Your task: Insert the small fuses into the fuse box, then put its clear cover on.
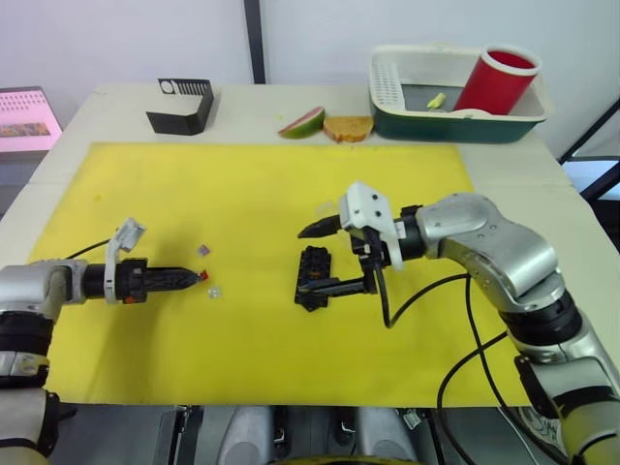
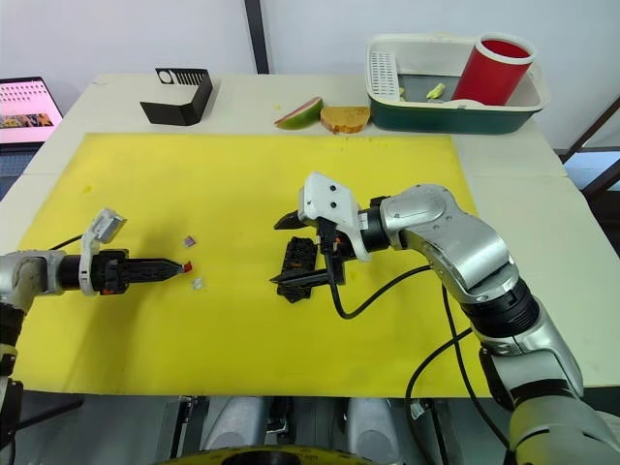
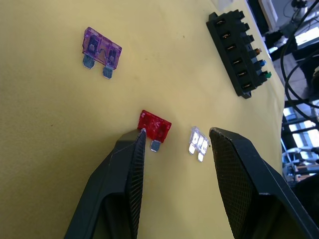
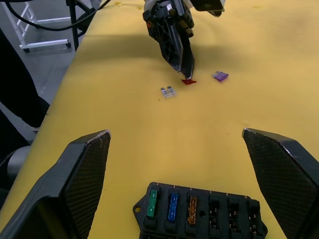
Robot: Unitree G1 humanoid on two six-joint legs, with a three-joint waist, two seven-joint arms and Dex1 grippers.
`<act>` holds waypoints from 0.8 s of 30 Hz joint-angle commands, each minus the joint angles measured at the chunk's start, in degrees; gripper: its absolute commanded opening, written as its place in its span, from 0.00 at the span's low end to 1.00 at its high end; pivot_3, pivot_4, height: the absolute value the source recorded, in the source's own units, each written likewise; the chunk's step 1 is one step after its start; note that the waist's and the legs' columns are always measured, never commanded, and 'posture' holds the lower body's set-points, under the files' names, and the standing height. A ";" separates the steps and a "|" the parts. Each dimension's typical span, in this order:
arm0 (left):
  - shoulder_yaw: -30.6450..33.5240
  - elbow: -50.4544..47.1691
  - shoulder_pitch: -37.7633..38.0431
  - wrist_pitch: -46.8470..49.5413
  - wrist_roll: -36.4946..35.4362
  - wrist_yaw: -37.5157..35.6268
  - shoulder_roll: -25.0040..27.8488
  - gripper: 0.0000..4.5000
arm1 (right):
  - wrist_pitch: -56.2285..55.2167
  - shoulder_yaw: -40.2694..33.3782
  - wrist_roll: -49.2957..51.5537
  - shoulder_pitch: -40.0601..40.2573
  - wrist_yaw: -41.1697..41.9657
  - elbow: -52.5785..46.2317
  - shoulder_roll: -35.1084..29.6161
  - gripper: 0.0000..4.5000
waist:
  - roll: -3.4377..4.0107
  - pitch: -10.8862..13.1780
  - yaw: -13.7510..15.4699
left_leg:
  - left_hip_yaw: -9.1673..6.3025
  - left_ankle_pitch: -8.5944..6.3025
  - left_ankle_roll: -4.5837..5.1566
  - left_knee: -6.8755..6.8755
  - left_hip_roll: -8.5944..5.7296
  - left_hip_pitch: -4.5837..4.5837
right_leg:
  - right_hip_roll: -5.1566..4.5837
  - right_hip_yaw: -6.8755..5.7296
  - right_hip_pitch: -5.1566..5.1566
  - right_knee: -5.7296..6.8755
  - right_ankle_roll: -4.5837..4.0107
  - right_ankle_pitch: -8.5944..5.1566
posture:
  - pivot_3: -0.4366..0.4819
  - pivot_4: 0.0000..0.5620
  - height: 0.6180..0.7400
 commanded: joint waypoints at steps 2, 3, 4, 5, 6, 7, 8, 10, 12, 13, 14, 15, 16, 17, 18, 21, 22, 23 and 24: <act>1.28 4.57 -2.75 1.00 0.43 1.52 -0.70 0.48 | -0.15 -0.57 0.06 -0.42 -0.26 -2.03 -0.27 1.00 | -0.02 -0.01 0.02 | -0.01 0.00 0.00 0.02 0.00 0.00 | 0.00 -0.01 0.02 0.01 0.00 0.00 | 0.48 0.27 1.00; 1.22 5.13 -2.98 0.98 0.62 1.42 -0.67 0.48 | -0.17 -0.56 0.04 -0.45 -0.28 -1.98 -0.25 1.00 | -0.03 -0.01 -0.04 | -0.02 0.00 0.01 0.03 0.00 0.01 | 0.00 0.00 0.03 0.02 0.00 0.00 | 0.48 0.27 1.00; 1.16 5.61 -3.07 1.17 0.70 1.26 -0.62 0.48 | -0.18 -0.52 0.00 -0.49 -0.30 -1.93 -0.23 1.00 | -0.03 -0.02 -0.09 | -0.01 0.00 0.01 0.03 0.00 0.01 | 0.00 0.00 0.03 0.02 0.00 0.00 | 0.48 0.27 1.00; 1.04 5.81 -2.99 1.34 0.74 1.13 -0.59 0.48 | -0.22 -0.48 -0.06 -0.55 -0.32 -1.84 -0.20 1.00 | -0.03 -0.02 -0.10 | -0.01 0.00 0.00 0.03 0.00 0.02 | 0.00 0.00 0.02 0.04 0.00 0.00 | 0.48 0.27 1.00; 0.95 5.96 -2.96 1.47 0.77 1.04 -0.58 0.48 | -0.24 -0.45 -0.11 -0.58 -0.34 -1.78 -0.19 1.00 | -0.03 -0.01 -0.10 | -0.02 0.00 0.00 0.03 0.00 0.02 | 0.01 -0.01 0.02 0.05 0.00 0.00 | 0.48 0.27 1.00; 0.90 6.06 -2.94 1.53 0.80 0.98 -0.58 0.48 | -0.25 -0.43 -0.14 -0.60 -0.35 -1.75 -0.18 1.00 | -0.03 -0.01 -0.11 | -0.02 0.01 0.00 0.03 0.00 0.02 | 0.01 0.00 0.02 0.05 0.00 0.00 | 0.48 0.27 1.00; 0.87 5.72 -2.70 1.99 0.53 0.89 -0.76 0.48 | -0.29 -0.38 -0.22 -0.62 -0.36 -1.71 -0.16 1.00 | -0.03 -0.02 -0.12 | -0.02 0.01 -0.01 0.03 0.01 0.03 | 0.01 0.00 0.02 0.06 0.00 0.00 | 0.48 0.27 1.00; 0.23 4.50 -1.97 2.49 0.37 0.65 -1.21 0.48 | -0.31 -0.20 -0.41 -0.76 -0.43 -1.52 -0.02 1.00 | -0.03 -0.02 -0.11 | -0.02 0.01 -0.01 0.03 0.00 0.03 | 0.01 0.00 0.02 0.06 0.00 0.00 | 0.48 0.27 1.00; -0.06 3.71 -1.55 2.67 0.28 0.51 -1.59 0.48 | -0.38 -0.10 -0.57 -0.84 -0.36 -1.42 0.06 1.00 | -0.03 -0.02 -0.10 | -0.02 0.01 -0.01 0.03 0.00 0.03 | 0.01 0.00 0.02 0.06 0.00 0.00 | 0.48 0.27 1.00; -0.24 3.24 -1.28 2.69 0.27 0.30 -1.64 0.48 | -0.37 -0.07 -0.62 -0.86 -0.34 -1.38 0.08 1.00 | -0.03 -0.02 -0.10 | -0.02 0.01 -0.01 0.03 0.01 0.03 | 0.00 0.00 0.02 0.06 0.00 0.00 | 0.48 0.27 1.00; -0.45 2.79 -0.96 2.80 0.28 0.14 -1.68 0.48 | -0.34 -0.02 -0.68 -0.86 -0.36 -1.37 0.05 1.00 | -0.03 -0.02 -0.09 | -0.02 0.01 0.00 0.03 0.00 0.03 | 0.00 0.00 0.02 0.06 0.00 0.00 | 0.48 0.27 1.00; -0.65 2.43 -0.66 2.82 0.34 -0.01 -1.68 0.48 | -0.31 0.02 -0.73 -0.86 -0.40 -1.37 0.01 1.00 | -0.03 -0.02 -0.09 | -0.02 0.01 0.00 0.03 0.00 0.03 | 0.00 0.01 0.02 0.06 0.00 0.00 | 0.48 0.27 1.00; -0.81 2.08 -0.35 2.81 0.40 -0.20 -1.63 0.48 | -0.29 0.02 -0.73 -0.84 -0.43 -1.41 -0.03 1.00 | -0.03 -0.02 -0.09 | -0.02 0.01 0.00 0.03 0.00 0.03 | 0.00 0.01 0.02 0.06 0.00 0.00 | 0.48 0.27 1.00; -0.85 1.92 -0.18 2.92 0.38 -0.30 -1.64 0.48 | -0.31 0.02 -0.73 -0.82 -0.43 -1.42 -0.05 1.00 | -0.03 -0.02 -0.10 | -0.02 0.01 0.00 0.03 0.00 0.03 | 0.00 0.01 0.02 0.06 0.00 0.00 | 0.48 0.27 1.00; -1.01 1.69 0.06 2.94 0.44 -0.49 -1.56 0.48 | -0.32 0.02 -0.76 -0.80 -0.46 -1.44 -0.10 1.00 | -0.03 -0.02 -0.11 | -0.02 0.01 0.00 0.03 0.00 0.03 | 0.00 0.01 0.02 0.06 0.00 0.00 | 0.48 0.27 1.00; -1.31 1.22 0.77 2.64 0.78 -0.65 -1.35 0.48 | -0.31 0.01 -0.83 -0.80 -0.58 -1.46 -0.17 1.00 | -0.02 -0.02 -0.12 | -0.02 0.01 0.00 0.03 0.00 0.03 | 0.00 0.01 0.02 0.05 0.00 0.00 | 0.48 0.27 1.00; -1.31 1.29 0.89 2.44 0.93 -0.51 -1.32 0.48 | -0.30 0.00 -0.82 -0.81 -0.62 -1.47 -0.16 1.00 | -0.02 -0.02 -0.13 | -0.01 0.01 0.00 0.03 0.00 0.03 | 0.00 0.01 0.02 0.05 0.00 0.00 | 0.48 0.27 1.00; -1.34 1.57 0.94 2.08 1.23 -0.27 -1.31 0.48 | -0.32 0.01 -0.84 -0.84 -0.64 -1.41 -0.13 1.00 | -0.02 -0.02 -0.13 | -0.01 0.01 0.00 0.03 0.00 0.03 | 0.00 0.01 0.02 0.05 0.00 0.00 | 0.48 0.27 1.00; -1.25 1.90 0.91 1.98 1.34 -0.05 -1.35 0.48 | -0.33 0.01 -0.84 -0.86 -0.65 -1.39 -0.12 1.00 | -0.02 -0.02 -0.14 | -0.01 0.01 0.00 0.03 0.00 0.03 | 0.00 0.01 0.02 0.05 0.00 0.00 | 0.48 0.27 1.00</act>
